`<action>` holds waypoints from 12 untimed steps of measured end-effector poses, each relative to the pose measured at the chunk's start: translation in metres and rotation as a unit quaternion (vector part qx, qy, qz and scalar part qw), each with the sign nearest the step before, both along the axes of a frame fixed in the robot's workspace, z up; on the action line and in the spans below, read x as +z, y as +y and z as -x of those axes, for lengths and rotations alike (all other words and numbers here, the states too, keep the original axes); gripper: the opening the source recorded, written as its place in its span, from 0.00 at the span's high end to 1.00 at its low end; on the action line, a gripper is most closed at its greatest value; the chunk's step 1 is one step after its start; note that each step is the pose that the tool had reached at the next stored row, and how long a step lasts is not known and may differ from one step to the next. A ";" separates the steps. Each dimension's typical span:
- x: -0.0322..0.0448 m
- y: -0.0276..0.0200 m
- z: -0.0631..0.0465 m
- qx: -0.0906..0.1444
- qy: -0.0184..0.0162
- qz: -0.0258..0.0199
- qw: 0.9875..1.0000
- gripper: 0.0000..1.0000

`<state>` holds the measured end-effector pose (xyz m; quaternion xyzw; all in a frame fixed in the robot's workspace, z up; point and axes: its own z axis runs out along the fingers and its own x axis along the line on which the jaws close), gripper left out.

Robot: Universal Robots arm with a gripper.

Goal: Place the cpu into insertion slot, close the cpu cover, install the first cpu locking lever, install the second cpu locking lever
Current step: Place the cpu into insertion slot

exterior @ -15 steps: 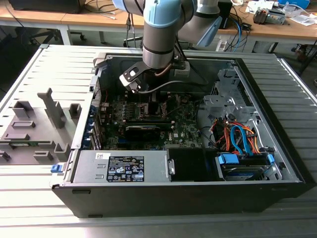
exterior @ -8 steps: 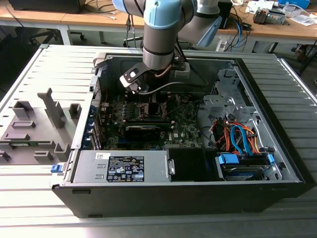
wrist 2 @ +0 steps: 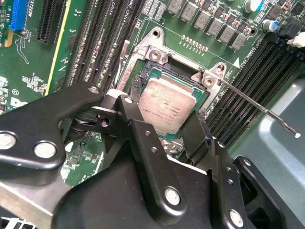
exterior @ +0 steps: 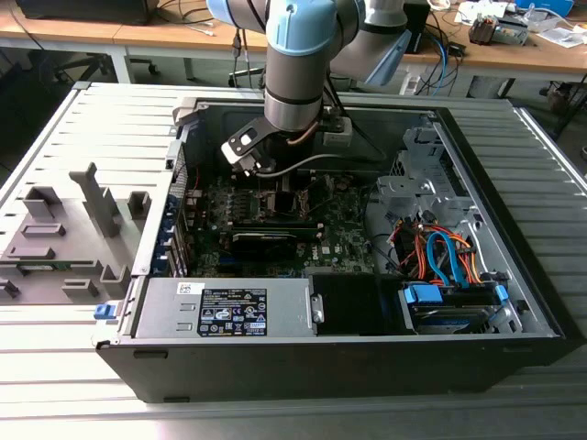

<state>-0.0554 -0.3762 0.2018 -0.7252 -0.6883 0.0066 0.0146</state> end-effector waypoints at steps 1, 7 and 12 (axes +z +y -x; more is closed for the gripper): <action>0.0000 -0.0001 0.000 0.000 0.000 0.000 1.000 0.39; 0.0015 -0.0002 0.000 0.001 0.000 0.000 1.000 0.39; 0.0076 -0.0001 0.000 0.001 0.000 -0.001 1.000 0.39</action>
